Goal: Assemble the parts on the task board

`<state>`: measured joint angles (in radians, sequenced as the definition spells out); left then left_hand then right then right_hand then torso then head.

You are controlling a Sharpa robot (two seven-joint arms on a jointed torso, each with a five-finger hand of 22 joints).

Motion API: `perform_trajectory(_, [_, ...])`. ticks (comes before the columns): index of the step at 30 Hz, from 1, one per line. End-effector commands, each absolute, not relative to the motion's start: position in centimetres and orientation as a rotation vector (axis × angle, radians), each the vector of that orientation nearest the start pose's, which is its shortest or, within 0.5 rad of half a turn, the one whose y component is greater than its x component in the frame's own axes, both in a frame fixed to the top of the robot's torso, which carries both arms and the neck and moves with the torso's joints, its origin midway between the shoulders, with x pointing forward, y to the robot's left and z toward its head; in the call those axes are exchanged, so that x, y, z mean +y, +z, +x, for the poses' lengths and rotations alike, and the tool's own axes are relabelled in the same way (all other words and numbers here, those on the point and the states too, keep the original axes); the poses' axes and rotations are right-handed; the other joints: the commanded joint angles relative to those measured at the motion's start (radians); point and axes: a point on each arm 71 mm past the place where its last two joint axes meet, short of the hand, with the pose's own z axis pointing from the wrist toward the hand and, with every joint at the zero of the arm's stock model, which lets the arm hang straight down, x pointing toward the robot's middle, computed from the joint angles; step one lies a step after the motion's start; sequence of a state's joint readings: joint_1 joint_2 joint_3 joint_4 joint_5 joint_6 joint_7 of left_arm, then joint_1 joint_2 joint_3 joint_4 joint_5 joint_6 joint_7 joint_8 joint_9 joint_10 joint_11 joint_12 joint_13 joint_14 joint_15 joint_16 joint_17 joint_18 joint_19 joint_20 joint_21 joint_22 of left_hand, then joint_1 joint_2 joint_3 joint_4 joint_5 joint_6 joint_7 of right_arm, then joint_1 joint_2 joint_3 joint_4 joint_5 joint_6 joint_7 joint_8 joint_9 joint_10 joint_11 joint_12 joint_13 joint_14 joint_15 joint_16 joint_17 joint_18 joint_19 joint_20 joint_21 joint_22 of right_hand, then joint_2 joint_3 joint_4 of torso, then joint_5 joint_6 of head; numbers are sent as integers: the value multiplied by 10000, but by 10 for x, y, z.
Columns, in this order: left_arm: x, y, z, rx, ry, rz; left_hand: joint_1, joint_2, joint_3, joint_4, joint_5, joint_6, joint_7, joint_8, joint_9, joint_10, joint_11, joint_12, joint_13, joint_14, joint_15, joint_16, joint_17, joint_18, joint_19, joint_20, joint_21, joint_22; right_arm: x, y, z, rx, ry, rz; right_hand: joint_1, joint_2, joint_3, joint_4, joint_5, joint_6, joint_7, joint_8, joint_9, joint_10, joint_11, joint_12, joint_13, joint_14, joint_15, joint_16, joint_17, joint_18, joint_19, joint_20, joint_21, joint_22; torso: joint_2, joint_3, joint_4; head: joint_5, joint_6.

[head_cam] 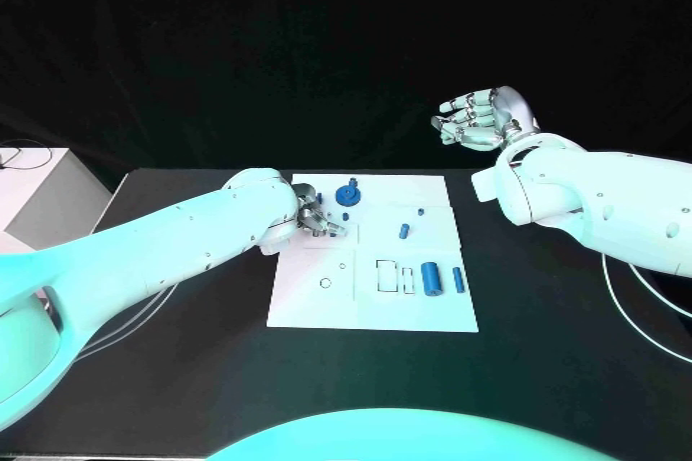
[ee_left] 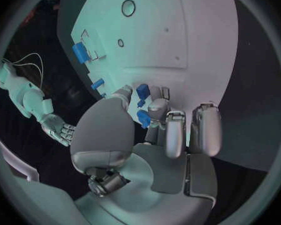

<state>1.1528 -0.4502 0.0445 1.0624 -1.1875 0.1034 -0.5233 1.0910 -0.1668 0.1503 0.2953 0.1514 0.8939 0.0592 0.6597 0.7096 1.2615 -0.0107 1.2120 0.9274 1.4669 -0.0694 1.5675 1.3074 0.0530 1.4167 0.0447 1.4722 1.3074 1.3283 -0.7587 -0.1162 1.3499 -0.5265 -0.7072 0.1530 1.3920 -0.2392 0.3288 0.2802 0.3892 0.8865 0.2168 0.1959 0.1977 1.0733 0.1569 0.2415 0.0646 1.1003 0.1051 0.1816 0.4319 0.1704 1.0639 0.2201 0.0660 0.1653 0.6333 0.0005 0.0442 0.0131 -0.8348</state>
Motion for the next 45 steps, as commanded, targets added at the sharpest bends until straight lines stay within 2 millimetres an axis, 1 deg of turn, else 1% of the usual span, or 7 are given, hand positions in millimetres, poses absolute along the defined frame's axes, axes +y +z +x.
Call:
perform_trajectory(1, [149,-243,548,22336,-3390,-2369,71,142,-81,-15,-59,71,3,39,16,-24,17,23,-39,1039,61,33,2634,34,-23,0,-57,140,-236,-143,536,13099,9213,6952,-102,10,6,40,23,-8,108,-40,-15,-33,24,-63,-9,-53,54,-54,-17,131,-90,10,-29,-17,-11,19,5,7,45])
perform_trajectory(15, [149,-219,551,22023,-4482,-3210,181,297,-370,-4,-26,-88,68,-57,-20,-193,70,-104,-268,1039,98,33,2634,79,-160,20,-156,-64,-238,-144,536,13103,9186,7025,-111,10,1,37,26,-10,111,-43,-16,-35,27,-66,-9,-67,60,-74,-30,130,-108,17,-30,-36,37,7,-18,1,161])
perform_trajectory(19, [154,-210,556,21917,-4649,-3478,755,631,-402,-27,170,-579,327,-465,-238,-940,303,-635,-1121,826,305,-238,2150,239,-690,185,-542,-810,-239,-144,536,13074,9189,7013,-107,24,8,25,34,8,106,-37,-14,-24,23,-63,-6,-77,64,-102,-51,133,-132,25,-28,-68,26,-1,-1,-49,176])
perform_trajectory(22, [161,-203,562,21793,-4581,-3676,1142,713,-180,-37,248,-649,394,-568,-325,-1207,367,-788,-1387,772,369,-298,2043,263,-769,262,-608,-908,-238,-144,536,13054,9202,6997,-70,55,53,-3,62,85,76,-2,-2,38,-3,-45,-1,-68,56,-139,-84,140,-151,30,-16,-123,35,0,-14,-100,207])
perform_trajectory(29, [170,-192,576,21506,-4403,-4094,1268,677,56,-21,253,-675,427,-624,-381,-1300,395,-831,-1485,761,395,-307,2020,267,-776,292,-620,-916,-237,-144,536,13055,9229,6977,-51,54,71,-18,73,113,57,9,2,60,-16,-42,-2,-51,47,-147,-95,145,-148,27,-8,-144,117,-26,-71,-83,336])
perform_trajectory(34, [171,-181,591,21169,-4017,-4260,1258,618,130,-16,240,-702,448,-651,-404,-1330,412,-850,-1526,755,409,-313,2007,273,-791,304,-634,-940,-238,-144,536,13050,9226,6983,-50,52,72,-20,74,113,58,9,2,61,-16,-43,-2,-48,46,-148,-96,145,-146,27,-7,-146,183,-69,-81,-117,483])
perform_trajectory(45, [174,-171,607,21108,-3458,-4383,1260,587,201,-21,237,-748,466,-685,-427,-1312,426,-831,-1507,773,420,-292,2044,264,-763,314,-617,-900,-237,-143,533,13038,9263,6992,-44,14,74,-35,103,73,81,-20,-12,28,2,-74,-13,-39,51,-172,-118,144,-147,28,-2,-180,345,-60,-83,-95,548])
